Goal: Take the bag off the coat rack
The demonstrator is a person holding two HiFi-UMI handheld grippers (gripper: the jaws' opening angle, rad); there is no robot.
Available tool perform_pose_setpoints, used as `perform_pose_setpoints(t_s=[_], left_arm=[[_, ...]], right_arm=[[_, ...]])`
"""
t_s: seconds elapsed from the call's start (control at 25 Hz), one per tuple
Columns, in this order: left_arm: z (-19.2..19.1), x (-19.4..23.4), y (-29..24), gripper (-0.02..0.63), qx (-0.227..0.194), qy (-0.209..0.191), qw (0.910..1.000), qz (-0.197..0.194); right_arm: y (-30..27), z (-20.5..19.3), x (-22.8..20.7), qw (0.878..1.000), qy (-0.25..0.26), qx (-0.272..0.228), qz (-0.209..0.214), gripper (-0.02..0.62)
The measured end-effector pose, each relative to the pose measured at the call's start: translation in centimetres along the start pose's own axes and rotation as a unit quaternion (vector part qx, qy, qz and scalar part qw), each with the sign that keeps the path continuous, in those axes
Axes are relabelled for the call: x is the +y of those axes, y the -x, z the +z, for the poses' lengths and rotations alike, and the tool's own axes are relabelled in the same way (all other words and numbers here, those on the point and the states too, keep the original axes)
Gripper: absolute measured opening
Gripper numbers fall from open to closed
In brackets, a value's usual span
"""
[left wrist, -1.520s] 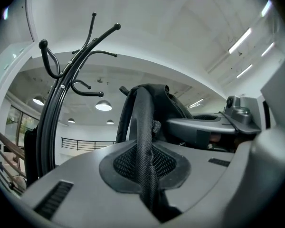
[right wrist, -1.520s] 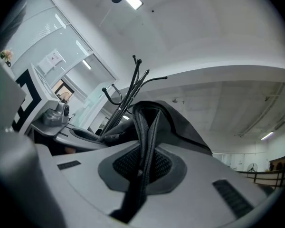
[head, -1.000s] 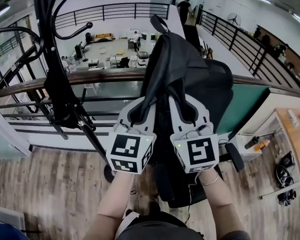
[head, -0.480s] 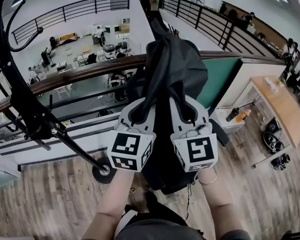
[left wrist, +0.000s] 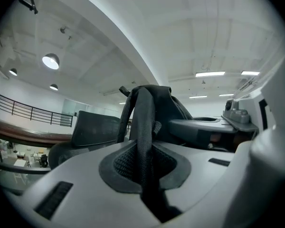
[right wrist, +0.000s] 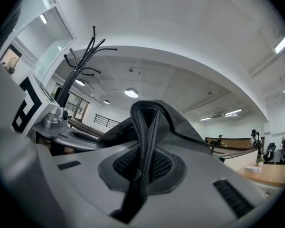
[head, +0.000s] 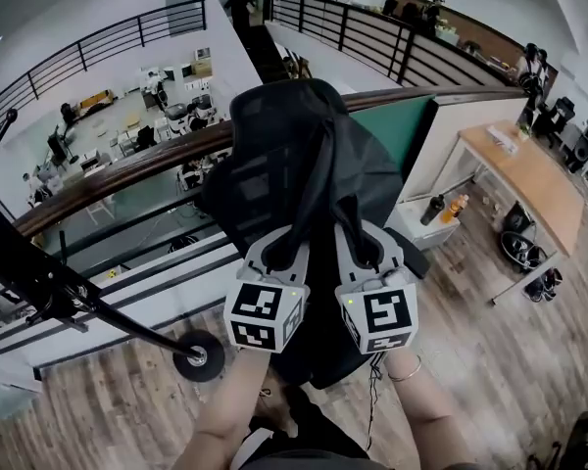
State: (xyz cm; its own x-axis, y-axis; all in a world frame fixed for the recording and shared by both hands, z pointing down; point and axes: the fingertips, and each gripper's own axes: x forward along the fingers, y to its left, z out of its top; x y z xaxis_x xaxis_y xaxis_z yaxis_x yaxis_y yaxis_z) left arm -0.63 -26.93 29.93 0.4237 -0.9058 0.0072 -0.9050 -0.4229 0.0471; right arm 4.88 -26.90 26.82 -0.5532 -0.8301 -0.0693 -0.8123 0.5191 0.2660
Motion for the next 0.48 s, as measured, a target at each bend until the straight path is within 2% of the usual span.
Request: perform_pose_setpoints(t_s=[0.48], left_arm=[[-6.5,-2.6,-5.7,0.051,0.054,0.017,0.9978,-0.035]], right_arm=[[0.1,-8.1,-4.5,0.997,-0.044,0.055,-0.044,0.014]])
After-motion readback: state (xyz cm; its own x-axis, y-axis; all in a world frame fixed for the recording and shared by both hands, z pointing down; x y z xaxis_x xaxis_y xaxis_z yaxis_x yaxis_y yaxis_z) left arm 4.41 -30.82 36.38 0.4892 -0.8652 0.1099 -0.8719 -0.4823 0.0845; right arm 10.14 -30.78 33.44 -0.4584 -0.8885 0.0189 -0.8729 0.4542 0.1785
